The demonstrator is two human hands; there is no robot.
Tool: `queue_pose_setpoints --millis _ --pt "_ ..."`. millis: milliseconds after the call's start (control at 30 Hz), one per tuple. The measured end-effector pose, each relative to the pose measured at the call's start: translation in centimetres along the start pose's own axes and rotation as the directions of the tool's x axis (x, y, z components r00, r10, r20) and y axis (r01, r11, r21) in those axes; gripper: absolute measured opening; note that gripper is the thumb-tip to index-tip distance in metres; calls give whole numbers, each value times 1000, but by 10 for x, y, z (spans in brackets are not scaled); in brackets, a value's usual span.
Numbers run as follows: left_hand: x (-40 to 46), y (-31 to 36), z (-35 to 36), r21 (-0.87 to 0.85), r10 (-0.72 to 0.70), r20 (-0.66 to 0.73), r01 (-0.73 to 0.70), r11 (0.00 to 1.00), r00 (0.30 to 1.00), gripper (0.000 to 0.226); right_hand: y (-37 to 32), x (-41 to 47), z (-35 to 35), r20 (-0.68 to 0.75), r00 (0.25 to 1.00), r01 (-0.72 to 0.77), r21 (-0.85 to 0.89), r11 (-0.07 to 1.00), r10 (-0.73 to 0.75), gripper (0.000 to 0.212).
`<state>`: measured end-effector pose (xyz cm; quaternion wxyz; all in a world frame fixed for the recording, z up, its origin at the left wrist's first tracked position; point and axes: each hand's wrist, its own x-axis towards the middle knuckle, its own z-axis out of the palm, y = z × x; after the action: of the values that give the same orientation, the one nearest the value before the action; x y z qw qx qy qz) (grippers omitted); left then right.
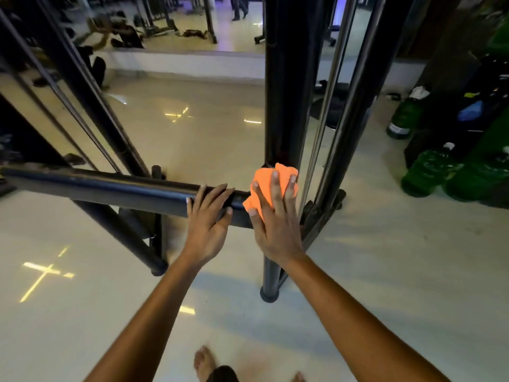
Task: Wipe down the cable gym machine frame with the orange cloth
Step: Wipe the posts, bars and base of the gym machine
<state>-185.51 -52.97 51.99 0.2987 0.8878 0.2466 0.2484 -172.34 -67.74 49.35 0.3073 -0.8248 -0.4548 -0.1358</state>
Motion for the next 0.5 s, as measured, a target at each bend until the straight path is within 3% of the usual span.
queue_pose_setpoints --millis 133,333,500 --pt "-1 4 -1 -12 -34 -2 34 999 999 49 -13 29 -9 9 999 -42 -25 999 42 62" --pt "-5 2 4 44 -9 15 8 999 1000 52 13 -18 10 24 1000 -7 47 999 6 62" --pt "2 2 1 110 1 47 -7 994 999 49 1 9 -1 26 999 -21 -25 999 22 62"
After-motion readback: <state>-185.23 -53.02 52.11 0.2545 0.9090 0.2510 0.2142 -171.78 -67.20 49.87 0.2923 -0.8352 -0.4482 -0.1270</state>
